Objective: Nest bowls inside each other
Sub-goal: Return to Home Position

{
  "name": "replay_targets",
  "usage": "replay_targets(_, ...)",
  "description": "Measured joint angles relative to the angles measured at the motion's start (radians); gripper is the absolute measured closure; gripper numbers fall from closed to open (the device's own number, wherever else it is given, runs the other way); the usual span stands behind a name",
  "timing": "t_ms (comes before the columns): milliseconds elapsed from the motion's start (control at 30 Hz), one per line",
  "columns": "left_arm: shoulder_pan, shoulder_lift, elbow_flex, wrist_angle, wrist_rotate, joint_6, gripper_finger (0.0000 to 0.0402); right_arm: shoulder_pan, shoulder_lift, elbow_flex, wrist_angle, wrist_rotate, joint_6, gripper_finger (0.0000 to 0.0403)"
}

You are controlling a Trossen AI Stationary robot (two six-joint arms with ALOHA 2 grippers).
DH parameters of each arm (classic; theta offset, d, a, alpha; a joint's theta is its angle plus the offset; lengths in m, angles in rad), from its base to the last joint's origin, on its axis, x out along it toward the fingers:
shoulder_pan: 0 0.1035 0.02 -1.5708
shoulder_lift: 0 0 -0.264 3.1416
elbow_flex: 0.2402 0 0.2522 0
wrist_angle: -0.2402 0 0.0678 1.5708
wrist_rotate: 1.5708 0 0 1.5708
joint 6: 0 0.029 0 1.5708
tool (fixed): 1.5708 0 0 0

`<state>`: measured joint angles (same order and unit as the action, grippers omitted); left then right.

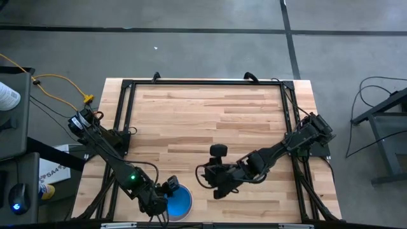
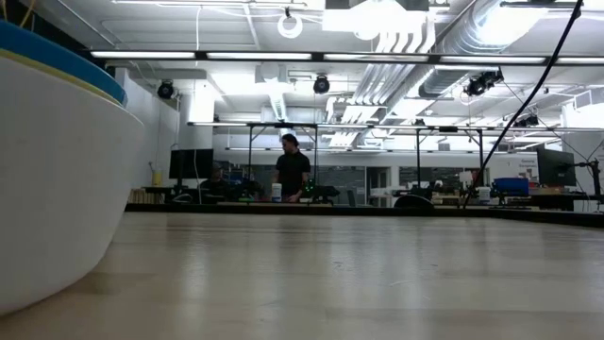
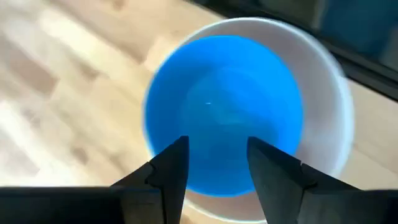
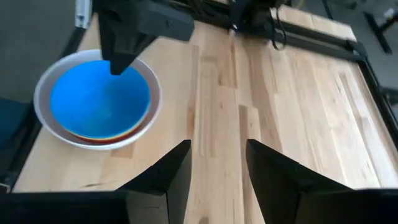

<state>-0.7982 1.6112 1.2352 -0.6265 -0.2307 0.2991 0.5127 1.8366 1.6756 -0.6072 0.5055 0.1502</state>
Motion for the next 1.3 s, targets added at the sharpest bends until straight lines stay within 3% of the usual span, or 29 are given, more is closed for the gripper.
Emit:
replay_targets(133, 0.001, 0.0, 0.003, -0.009, -0.063, -0.015, 0.0242, -0.025, 0.0, 0.0, -0.03, -0.009, 0.047, 0.0256)
replay_targets(533, 0.061, 0.0, 0.003, -0.031, -0.123, -0.024, 0.0242, -0.05, -0.045, 0.001, -0.147, -0.013, 0.119, 0.0256)
replay_targets(600, 0.092, -0.007, 0.003, -0.039, -0.093, -0.043, 0.0242, -0.051, -0.053, 0.001, -0.153, -0.013, 0.138, 0.0256)
replay_targets(867, 0.201, -0.081, 0.001, -0.035, 0.222, -0.036, 0.0242, -0.048, -0.117, -0.099, -0.147, -0.009, 0.187, 0.0256)
replay_targets(1300, 0.351, -0.163, 0.0, -0.032, 0.223, -0.053, 0.0242, -0.042, -0.362, -0.537, 0.208, -0.003, 0.224, 0.0256)
